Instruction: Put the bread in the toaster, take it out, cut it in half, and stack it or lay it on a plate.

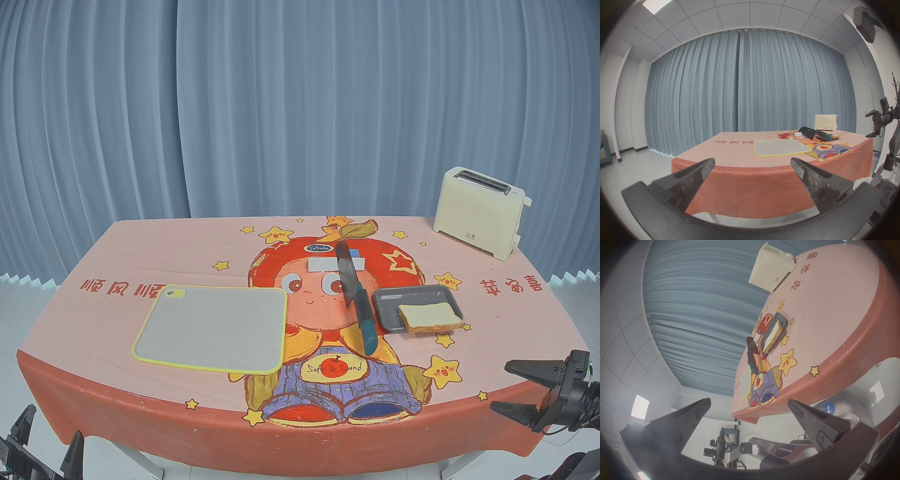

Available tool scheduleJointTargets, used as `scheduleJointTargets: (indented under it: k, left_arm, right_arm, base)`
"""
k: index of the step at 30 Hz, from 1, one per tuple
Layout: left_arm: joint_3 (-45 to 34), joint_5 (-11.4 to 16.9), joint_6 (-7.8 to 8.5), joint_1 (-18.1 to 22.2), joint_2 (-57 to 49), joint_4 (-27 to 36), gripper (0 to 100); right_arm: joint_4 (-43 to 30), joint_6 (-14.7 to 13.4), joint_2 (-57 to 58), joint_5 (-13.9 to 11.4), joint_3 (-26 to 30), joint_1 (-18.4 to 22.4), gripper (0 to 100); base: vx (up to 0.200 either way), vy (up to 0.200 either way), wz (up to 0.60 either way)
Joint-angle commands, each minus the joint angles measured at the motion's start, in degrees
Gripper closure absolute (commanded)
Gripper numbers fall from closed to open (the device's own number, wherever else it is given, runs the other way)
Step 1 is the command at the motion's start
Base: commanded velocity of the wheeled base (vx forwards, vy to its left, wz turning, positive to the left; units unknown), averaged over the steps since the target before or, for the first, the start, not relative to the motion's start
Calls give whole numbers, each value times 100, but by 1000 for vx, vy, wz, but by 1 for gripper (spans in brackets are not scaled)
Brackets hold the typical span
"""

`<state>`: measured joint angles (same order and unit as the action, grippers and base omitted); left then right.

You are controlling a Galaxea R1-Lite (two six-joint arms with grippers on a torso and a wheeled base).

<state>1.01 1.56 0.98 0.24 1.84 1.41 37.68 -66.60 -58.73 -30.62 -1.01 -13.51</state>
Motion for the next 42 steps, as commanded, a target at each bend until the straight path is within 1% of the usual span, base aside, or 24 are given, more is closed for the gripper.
scheduleJointTargets:
  k: [1, 4, 8, 10, 12, 28, 33, 36, 42]
  left_arm:
    - [-48, 2, -1, 2, 9, -1, 0]
    - [-48, -7, -1, 2, 9, -1, 0]
    - [-48, 2, -1, 2, 9, -1, 0]
    - [-48, 2, -1, 2, 9, -1, 0]
    - [-48, 2, -1, 2, 9, -1, 0]
    - [-48, 2, -1, 2, 9, -1, 0]
    - [-48, 2, -1, 2, 9, -1, 0]
    - [-48, 2, -1, 2, 9, -1, 0]
    - [-48, 2, -1, 2, 9, -1, 0]
  right_arm:
    - [178, -2, -376, -216, 101, 243, 0]
    - [433, -2, -657, -445, 101, 568, 0]
    - [785, 6, -1105, -664, 101, 1008, 0]
    - [899, 6, -1211, -779, 101, 1166, 0]
    - [908, 6, -1237, -831, 101, 1219, 0]
    - [1171, 94, -1580, -840, 101, 1236, 0]
    - [1259, 200, -1668, -840, 101, 1219, 0]
    - [1277, 217, -1712, -840, 101, 1219, 0]
    - [1593, 217, -1966, -840, 101, 1236, 0]
  base:
    - [0, 0, 0]
    - [0, 0, 0]
    - [0, 0, 0]
    - [0, 0, 0]
    - [0, 0, 0]
    - [0, 0, 0]
    - [0, 0, 0]
    - [0, 0, 0]
    - [0, 0, 0]
